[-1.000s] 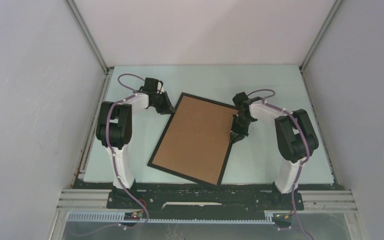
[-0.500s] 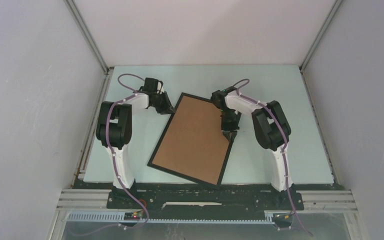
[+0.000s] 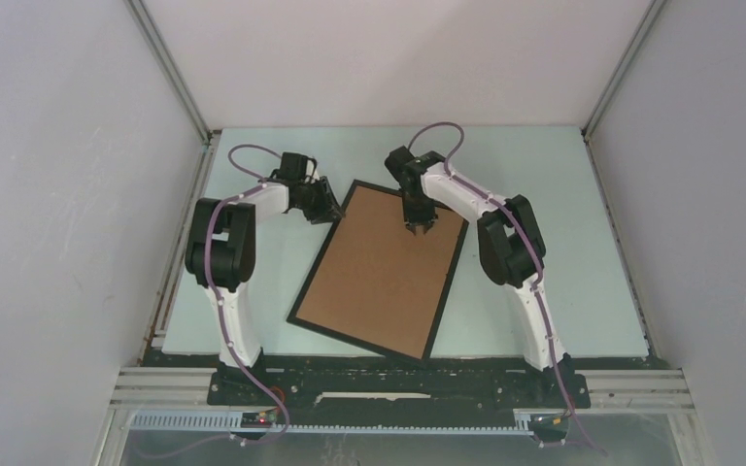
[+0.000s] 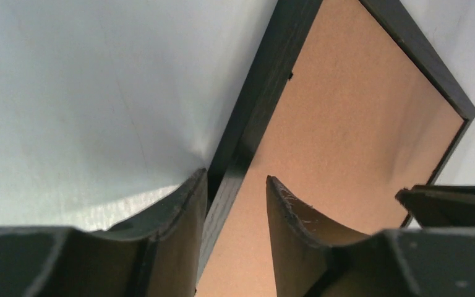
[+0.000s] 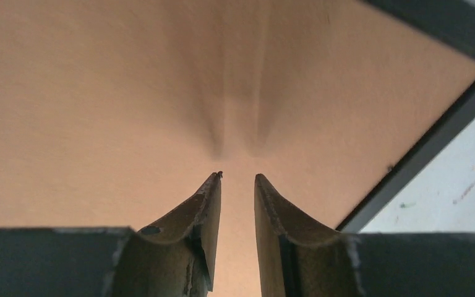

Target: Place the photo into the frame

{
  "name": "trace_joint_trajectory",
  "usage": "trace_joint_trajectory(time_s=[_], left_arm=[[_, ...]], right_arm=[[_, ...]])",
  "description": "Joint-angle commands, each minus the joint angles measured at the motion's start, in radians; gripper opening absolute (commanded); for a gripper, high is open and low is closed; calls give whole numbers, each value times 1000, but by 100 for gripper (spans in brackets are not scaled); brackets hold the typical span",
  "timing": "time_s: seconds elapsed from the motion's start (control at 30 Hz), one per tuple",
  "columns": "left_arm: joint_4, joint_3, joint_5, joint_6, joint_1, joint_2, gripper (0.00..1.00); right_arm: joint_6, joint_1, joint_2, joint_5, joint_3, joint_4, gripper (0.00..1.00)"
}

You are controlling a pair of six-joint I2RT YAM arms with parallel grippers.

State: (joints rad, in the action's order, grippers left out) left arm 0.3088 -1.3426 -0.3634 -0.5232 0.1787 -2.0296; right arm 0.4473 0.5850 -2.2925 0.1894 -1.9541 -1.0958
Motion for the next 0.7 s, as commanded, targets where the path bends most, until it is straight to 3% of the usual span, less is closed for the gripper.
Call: trace_joint_trajectory(time_s=[0.0,0.1,0.3,0.5,0.67], left_arm=[[-53,133,-11,-54,13,117,51],[-209,283,-5,-127,-39,224,64],[-448,553,-77,-314,-114,363,85],[-498,663,-83,-344,-117,358,92],[-512,725,-114,-327,-104,370,91]], right_arm=[[-40,0,78,7,-44,143,35],[-29,-27,218,-49,103,211,37],[41,-178,588,-339,656,454,52],[74,-243,714,-461,1001,593,64],[106,-282,673,-533,1073,706,65]])
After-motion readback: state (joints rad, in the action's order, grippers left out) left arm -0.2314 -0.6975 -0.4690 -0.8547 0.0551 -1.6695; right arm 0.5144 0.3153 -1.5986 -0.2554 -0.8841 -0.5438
